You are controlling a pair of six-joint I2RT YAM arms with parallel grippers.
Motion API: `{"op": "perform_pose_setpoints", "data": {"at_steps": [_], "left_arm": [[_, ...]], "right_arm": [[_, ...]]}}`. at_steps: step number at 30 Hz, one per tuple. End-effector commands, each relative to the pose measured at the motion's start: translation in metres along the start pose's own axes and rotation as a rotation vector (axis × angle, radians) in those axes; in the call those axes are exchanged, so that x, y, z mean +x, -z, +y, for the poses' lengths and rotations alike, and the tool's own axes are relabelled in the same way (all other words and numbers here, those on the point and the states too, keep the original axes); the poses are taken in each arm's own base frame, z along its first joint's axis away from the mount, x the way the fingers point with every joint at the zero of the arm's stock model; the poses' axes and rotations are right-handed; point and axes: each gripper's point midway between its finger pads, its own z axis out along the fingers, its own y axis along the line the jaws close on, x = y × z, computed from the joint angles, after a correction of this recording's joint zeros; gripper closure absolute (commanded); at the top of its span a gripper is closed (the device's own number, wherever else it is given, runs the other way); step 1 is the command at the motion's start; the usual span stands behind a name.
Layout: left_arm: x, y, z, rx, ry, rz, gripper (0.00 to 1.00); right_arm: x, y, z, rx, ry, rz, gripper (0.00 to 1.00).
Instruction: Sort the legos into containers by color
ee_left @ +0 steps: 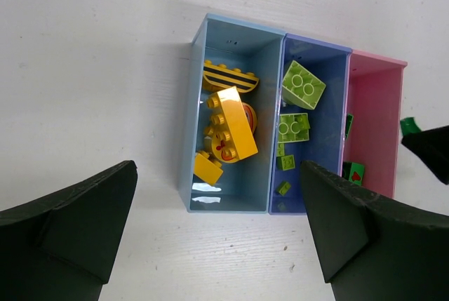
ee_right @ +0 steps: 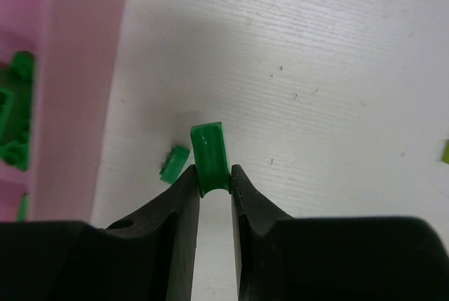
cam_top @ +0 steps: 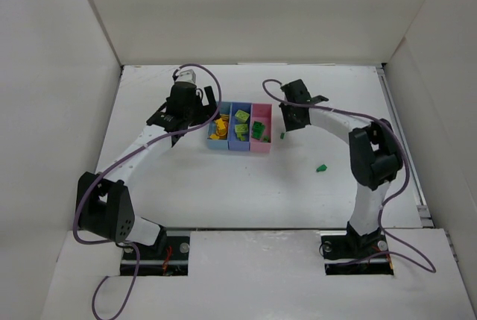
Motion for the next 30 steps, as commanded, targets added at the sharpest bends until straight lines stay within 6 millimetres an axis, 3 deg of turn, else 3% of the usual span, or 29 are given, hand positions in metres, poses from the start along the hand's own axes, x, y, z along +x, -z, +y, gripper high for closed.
{"op": "perform_pose_setpoints", "data": {"at_steps": [1, 3, 7, 11, 13, 17, 21, 27, 30], "left_arm": [[-0.013, 0.006, -0.006, 0.03, -0.004, -0.044, 0.0], [-0.01, 0.005, -0.004, 0.026, -0.005, -0.036, 0.0], [-0.008, 0.007, -0.003, 0.026, -0.005, -0.036, 0.0], [-0.011, 0.01, -0.004, 0.03, -0.004, -0.044, 0.0], [-0.007, 0.009, -0.002, 0.026, -0.005, -0.036, 0.0], [-0.007, 0.013, -0.004, 0.039, -0.005, -0.041, 0.0], [-0.009, 0.013, -0.005, 0.044, -0.003, -0.049, 0.0], [-0.006, 0.017, -0.016, 0.076, -0.026, -0.045, 0.0], [-0.005, 0.023, -0.034, 0.138, -0.074, -0.038, 0.0]], "right_arm": [[-0.069, 0.073, 0.009, -0.034, 0.008, -0.241, 0.79], [-0.082, 0.093, 0.026, -0.064, 0.043, -0.295, 0.79], [-0.092, 0.113, 0.051, -0.12, 0.085, -0.342, 0.79], [-0.092, 0.112, 0.079, -0.201, 0.118, -0.342, 0.79], [-0.09, 0.102, 0.091, -0.229, 0.134, -0.324, 0.78], [-0.09, 0.099, 0.108, -0.245, 0.168, -0.31, 0.65], [-0.093, 0.108, 0.104, -0.235, 0.164, -0.326, 0.49], [-0.094, 0.13, 0.095, -0.221, 0.153, -0.37, 0.42], [-0.087, 0.139, 0.073, -0.181, 0.083, -0.375, 0.42]]}}
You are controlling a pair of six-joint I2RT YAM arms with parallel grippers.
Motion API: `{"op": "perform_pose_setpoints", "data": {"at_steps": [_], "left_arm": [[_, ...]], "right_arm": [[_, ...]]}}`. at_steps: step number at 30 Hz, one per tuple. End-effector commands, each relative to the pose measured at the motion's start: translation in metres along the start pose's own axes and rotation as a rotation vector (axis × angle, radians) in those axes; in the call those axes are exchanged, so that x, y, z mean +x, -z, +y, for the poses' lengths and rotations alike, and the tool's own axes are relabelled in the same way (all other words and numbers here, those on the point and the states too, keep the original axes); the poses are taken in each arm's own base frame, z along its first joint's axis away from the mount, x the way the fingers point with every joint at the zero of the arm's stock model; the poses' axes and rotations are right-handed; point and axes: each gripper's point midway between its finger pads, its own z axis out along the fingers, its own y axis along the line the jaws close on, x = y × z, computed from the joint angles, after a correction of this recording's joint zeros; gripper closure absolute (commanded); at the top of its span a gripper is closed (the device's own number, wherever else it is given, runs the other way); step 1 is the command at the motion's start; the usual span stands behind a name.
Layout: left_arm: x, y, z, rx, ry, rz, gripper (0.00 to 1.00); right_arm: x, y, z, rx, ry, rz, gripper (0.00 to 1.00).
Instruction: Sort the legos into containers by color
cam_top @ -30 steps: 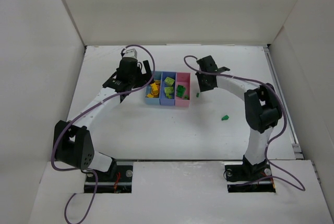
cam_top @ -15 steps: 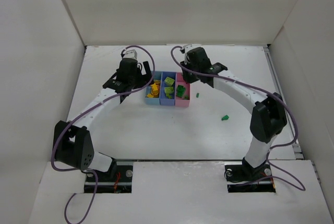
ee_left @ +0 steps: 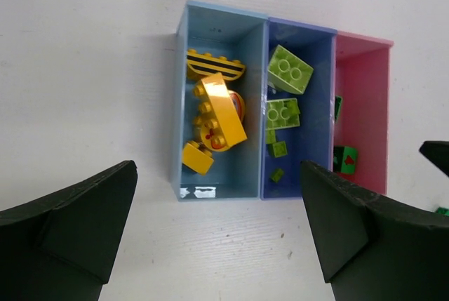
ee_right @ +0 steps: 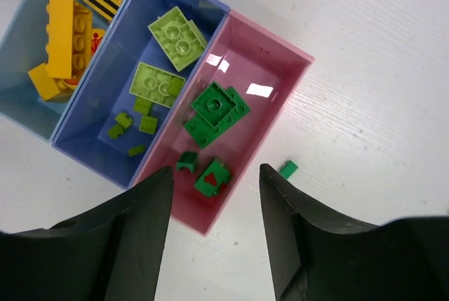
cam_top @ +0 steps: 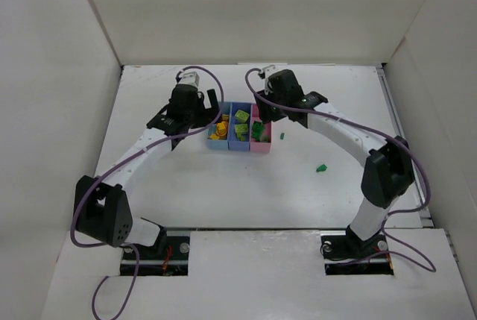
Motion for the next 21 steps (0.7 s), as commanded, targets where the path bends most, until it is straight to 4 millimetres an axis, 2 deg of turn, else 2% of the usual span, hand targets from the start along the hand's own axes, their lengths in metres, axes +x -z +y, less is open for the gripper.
{"op": "perform_pose_setpoints", "data": {"at_steps": [1, 2, 3, 4, 5, 6, 7, 8, 9, 10, 11, 12, 13, 15, 16, 17, 19, 20, 21], "left_arm": [[-0.014, 0.015, -0.034, 0.12, -0.066, -0.043, 0.0], [-0.012, 0.014, -0.041, 0.14, -0.107, -0.036, 0.0], [-0.013, 0.018, -0.061, 0.183, -0.152, -0.043, 0.0], [-0.012, 0.02, -0.073, 0.203, -0.188, -0.047, 0.0], [-0.012, 0.022, -0.085, 0.216, -0.227, -0.056, 0.0], [0.005, 0.022, -0.107, 0.247, -0.312, -0.03, 0.0], [0.0, 0.026, -0.124, 0.268, -0.344, -0.048, 0.0], [0.002, 0.025, -0.135, 0.275, -0.373, -0.052, 0.0], [0.012, 0.016, -0.142, 0.281, -0.403, -0.026, 0.0], [0.009, 0.018, -0.16, 0.31, -0.412, -0.037, 0.05], [0.013, 0.016, -0.172, 0.364, -0.426, -0.014, 0.09], [0.018, 0.015, -0.183, 0.403, -0.434, 0.007, 0.11], [0.024, 0.007, -0.195, 0.425, -0.445, 0.043, 0.13], [0.03, 0.002, -0.209, 0.451, -0.467, 0.064, 0.16], [0.041, -0.01, -0.214, 0.45, -0.479, 0.09, 0.16], [0.041, -0.007, -0.228, 0.458, -0.49, 0.08, 0.16], [0.044, -0.017, -0.235, 0.447, -0.509, 0.077, 0.19], [0.061, -0.031, -0.237, 0.438, -0.526, 0.118, 0.21], [0.057, -0.035, -0.244, 0.438, -0.527, 0.118, 0.23]], "right_arm": [[-0.011, 0.034, -0.027, 0.063, -0.084, -0.078, 0.42], [-0.007, 0.039, -0.038, 0.088, -0.111, -0.079, 0.42], [-0.009, 0.054, -0.047, 0.1, -0.156, -0.108, 0.42], [-0.007, 0.06, -0.057, 0.117, -0.183, -0.121, 0.42], [0.011, 0.062, -0.078, 0.157, -0.211, -0.096, 0.42], [0.009, 0.08, -0.088, 0.18, -0.258, -0.136, 0.42], [0.013, 0.088, -0.101, 0.222, -0.282, -0.148, 0.42], [0.028, 0.093, -0.118, 0.268, -0.318, -0.137, 0.42], [0.035, 0.101, -0.128, 0.298, -0.333, -0.137, 0.42], [0.035, 0.119, -0.136, 0.322, -0.362, -0.17, 0.42], [0.04, 0.127, -0.142, 0.339, -0.376, -0.175, 0.42], [0.049, 0.134, -0.158, 0.383, -0.403, -0.178, 0.42], [0.05, 0.148, -0.162, 0.396, -0.414, -0.204, 0.42], [0.064, 0.159, -0.173, 0.433, -0.442, -0.202, 0.42], [0.066, 0.163, -0.176, 0.441, -0.448, -0.212, 0.42], [0.068, 0.171, -0.175, 0.437, -0.453, -0.226, 0.42], [0.077, 0.174, -0.177, 0.443, -0.465, -0.216, 0.42], [0.077, 0.177, -0.179, 0.441, -0.472, -0.225, 0.42], [0.081, 0.179, -0.177, 0.441, -0.472, -0.219, 0.42]]}}
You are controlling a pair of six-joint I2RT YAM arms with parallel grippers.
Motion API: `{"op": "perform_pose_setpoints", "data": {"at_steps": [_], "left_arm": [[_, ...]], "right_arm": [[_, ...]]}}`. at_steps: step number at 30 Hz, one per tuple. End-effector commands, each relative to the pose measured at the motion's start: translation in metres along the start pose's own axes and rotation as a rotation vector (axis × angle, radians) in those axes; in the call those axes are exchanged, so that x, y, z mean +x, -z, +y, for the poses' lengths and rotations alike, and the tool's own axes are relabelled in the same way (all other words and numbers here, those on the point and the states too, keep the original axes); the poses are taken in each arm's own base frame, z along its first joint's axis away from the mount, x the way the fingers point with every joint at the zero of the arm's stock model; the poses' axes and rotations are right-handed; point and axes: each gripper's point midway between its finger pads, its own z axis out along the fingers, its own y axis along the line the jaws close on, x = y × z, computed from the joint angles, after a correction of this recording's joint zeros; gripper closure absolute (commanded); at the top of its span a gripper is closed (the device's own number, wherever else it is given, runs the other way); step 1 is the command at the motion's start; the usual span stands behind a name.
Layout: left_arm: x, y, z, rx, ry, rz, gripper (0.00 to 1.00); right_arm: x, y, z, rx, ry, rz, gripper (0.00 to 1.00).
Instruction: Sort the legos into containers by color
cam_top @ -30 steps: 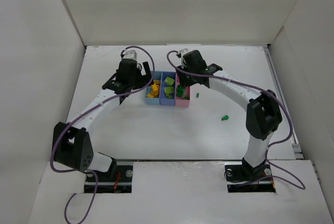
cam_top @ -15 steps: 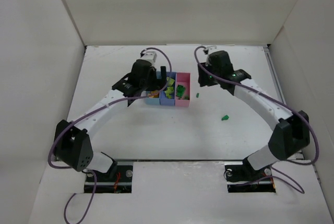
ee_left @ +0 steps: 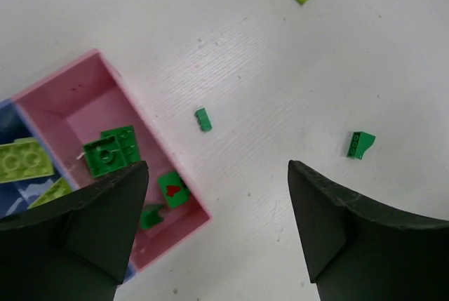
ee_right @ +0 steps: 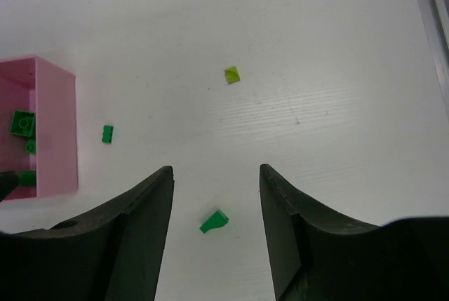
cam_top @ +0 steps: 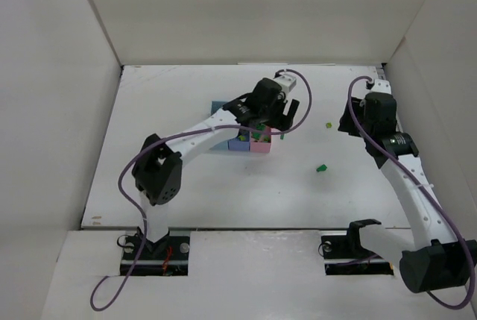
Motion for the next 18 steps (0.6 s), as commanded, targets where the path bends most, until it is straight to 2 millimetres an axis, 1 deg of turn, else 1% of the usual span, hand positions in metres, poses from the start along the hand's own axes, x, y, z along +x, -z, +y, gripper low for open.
{"op": "perform_pose_setpoints", "data": {"at_steps": [1, 2, 3, 4, 5, 6, 7, 8, 9, 10, 11, 12, 13, 14, 15, 16, 17, 18], "left_arm": [[-0.013, -0.013, -0.016, 0.013, -0.033, 0.007, 0.26], [0.002, -0.032, -0.011, -0.012, -0.016, 0.054, 0.37], [-0.006, -0.033, -0.011, -0.028, -0.005, 0.059, 0.37], [-0.004, -0.038, -0.01, -0.041, 0.004, 0.071, 0.38], [-0.004, -0.043, -0.007, -0.057, 0.004, 0.068, 0.41], [0.005, -0.051, -0.005, -0.064, 0.016, 0.09, 0.42], [0.005, -0.051, -0.005, -0.064, 0.016, 0.09, 0.46], [0.008, -0.057, -0.005, -0.065, 0.016, 0.093, 0.48], [0.011, -0.062, -0.005, -0.067, 0.026, 0.099, 0.48], [0.009, -0.06, -0.005, -0.067, 0.026, 0.099, 0.48], [0.014, -0.065, 0.0, -0.097, 0.037, 0.104, 0.5], [0.013, -0.065, 0.003, -0.111, 0.036, 0.101, 0.53], [0.019, -0.072, 0.003, -0.115, 0.047, 0.113, 0.53], [0.021, -0.072, 0.006, -0.13, 0.046, 0.12, 0.54], [0.028, -0.077, 0.007, -0.135, 0.053, 0.136, 0.55], [0.03, -0.081, 0.009, -0.145, 0.052, 0.138, 0.55], [0.038, -0.086, 0.005, -0.142, 0.045, 0.152, 0.58], [0.035, -0.087, 0.005, -0.138, 0.046, 0.141, 0.58]], "right_arm": [[0.007, 0.005, -0.009, 0.014, -0.024, 0.015, 0.42], [0.009, 0.006, -0.009, 0.014, -0.024, 0.015, 0.42], [0.012, 0.006, -0.011, 0.015, -0.027, 0.026, 0.42], [0.01, 0.009, -0.011, 0.013, -0.029, 0.016, 0.42], [0.014, 0.008, -0.012, 0.015, -0.027, 0.026, 0.42], [0.016, 0.008, -0.013, 0.017, -0.026, 0.035, 0.42], [0.014, 0.01, -0.013, 0.015, -0.027, 0.026, 0.42], [0.019, 0.009, -0.013, 0.018, -0.026, 0.036, 0.42], [0.019, 0.009, -0.013, 0.018, -0.026, 0.036, 0.42], [0.019, 0.009, -0.013, 0.018, -0.026, 0.036, 0.42], [0.019, 0.009, -0.013, 0.018, -0.026, 0.036, 0.42], [0.023, 0.008, -0.014, 0.02, -0.024, 0.045, 0.42], [0.023, 0.008, -0.014, 0.02, -0.024, 0.045, 0.42], [0.023, 0.008, -0.014, 0.02, -0.024, 0.045, 0.42], [0.023, 0.008, -0.014, 0.02, -0.024, 0.045, 0.42], [0.023, 0.008, -0.014, 0.02, -0.024, 0.045, 0.44], [0.023, 0.008, -0.014, 0.02, -0.024, 0.045, 0.44], [0.023, 0.008, -0.014, 0.02, -0.024, 0.045, 0.44]]}}
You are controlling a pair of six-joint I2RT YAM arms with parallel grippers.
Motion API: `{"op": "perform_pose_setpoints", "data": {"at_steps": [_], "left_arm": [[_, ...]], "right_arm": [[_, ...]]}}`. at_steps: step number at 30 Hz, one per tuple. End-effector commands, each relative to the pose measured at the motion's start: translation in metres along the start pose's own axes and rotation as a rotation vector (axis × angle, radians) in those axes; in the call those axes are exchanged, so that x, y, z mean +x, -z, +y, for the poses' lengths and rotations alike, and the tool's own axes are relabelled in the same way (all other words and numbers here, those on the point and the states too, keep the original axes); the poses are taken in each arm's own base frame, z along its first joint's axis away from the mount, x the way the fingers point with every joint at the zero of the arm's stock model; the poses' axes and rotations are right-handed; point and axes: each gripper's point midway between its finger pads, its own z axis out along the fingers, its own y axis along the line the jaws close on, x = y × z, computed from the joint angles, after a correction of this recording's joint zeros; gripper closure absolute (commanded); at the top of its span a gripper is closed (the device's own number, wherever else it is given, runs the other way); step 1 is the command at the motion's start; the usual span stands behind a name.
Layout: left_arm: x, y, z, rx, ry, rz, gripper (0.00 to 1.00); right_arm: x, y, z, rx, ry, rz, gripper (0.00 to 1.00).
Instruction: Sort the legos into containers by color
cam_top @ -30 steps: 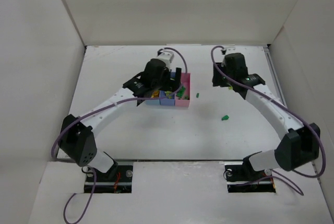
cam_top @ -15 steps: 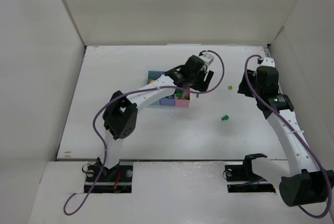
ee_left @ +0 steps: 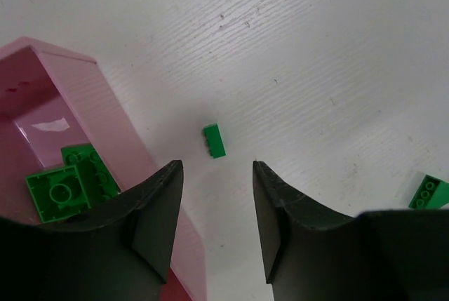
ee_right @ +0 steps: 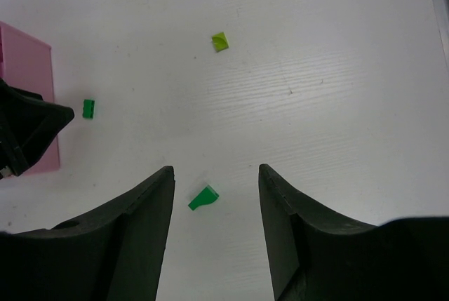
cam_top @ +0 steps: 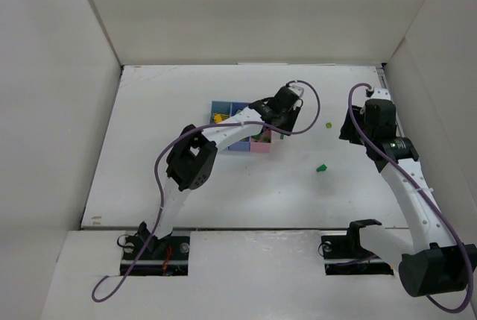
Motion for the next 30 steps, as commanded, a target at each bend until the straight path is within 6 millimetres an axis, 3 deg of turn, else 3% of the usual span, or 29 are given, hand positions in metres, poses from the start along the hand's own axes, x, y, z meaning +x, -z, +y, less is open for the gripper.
{"op": "perform_pose_setpoints", "data": {"at_steps": [1, 5, 11, 18, 23, 25, 30], "left_arm": [[-0.01, -0.005, -0.003, -0.018, 0.017, -0.029, 0.59], [-0.006, -0.019, 0.0, -0.043, 0.015, -0.022, 0.62], [-0.003, -0.02, -0.003, -0.048, 0.016, -0.014, 0.63], [0.013, -0.032, 0.001, -0.09, 0.001, 0.013, 0.66], [0.036, -0.046, 0.002, -0.139, -0.028, 0.066, 0.68], [0.031, -0.045, 0.002, -0.145, -0.014, 0.052, 0.68], [0.042, -0.052, 0.006, -0.164, -0.002, 0.073, 0.69]], "right_arm": [[-0.005, 0.004, -0.001, -0.005, -0.019, -0.026, 0.44], [-0.004, 0.004, -0.004, 0.005, -0.023, -0.019, 0.44], [-0.004, 0.004, -0.004, 0.005, -0.014, -0.018, 0.44], [-0.004, 0.004, -0.006, 0.014, -0.005, -0.021, 0.44], [-0.005, 0.001, -0.006, 0.014, -0.005, -0.021, 0.44], [-0.005, 0.001, -0.006, 0.014, -0.005, -0.021, 0.44], [-0.003, -0.001, -0.007, 0.016, 0.015, -0.012, 0.44]]}}
